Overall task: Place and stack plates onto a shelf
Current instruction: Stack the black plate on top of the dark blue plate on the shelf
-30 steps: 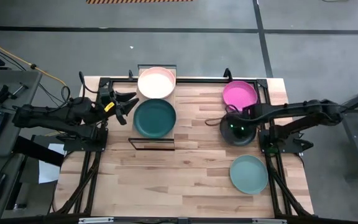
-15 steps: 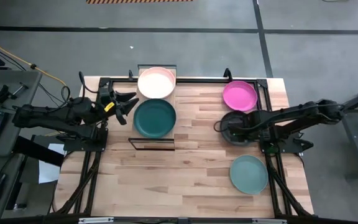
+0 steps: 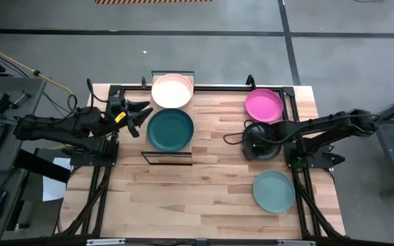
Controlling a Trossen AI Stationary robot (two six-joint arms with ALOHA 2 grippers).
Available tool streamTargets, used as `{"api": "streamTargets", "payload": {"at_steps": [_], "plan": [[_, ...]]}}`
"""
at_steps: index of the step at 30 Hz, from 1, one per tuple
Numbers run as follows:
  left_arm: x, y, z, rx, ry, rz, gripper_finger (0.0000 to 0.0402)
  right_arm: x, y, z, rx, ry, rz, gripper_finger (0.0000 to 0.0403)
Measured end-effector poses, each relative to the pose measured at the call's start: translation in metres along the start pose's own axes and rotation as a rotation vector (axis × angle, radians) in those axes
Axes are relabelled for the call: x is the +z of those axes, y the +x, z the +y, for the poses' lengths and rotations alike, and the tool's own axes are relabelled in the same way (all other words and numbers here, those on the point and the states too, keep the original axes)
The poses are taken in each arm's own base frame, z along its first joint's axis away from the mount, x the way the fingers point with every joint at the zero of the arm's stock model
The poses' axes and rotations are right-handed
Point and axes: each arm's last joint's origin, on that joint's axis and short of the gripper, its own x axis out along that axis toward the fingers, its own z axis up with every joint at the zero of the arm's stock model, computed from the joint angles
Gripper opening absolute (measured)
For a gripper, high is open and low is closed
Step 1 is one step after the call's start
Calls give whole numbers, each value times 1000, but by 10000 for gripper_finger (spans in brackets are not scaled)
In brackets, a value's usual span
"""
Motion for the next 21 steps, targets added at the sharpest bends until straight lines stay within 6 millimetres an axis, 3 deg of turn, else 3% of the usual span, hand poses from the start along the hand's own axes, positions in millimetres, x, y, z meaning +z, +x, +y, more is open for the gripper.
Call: {"api": "streamTargets", "payload": {"at_steps": [12, 21], "plan": [[0, 0, 0, 0, 0, 0, 175, -1, 2, 1, 0, -267, 32, 144], [0, 0, 1, 19, 0, -6, 175, 2, 32, 10, -55, -355, 151, 144]]}}
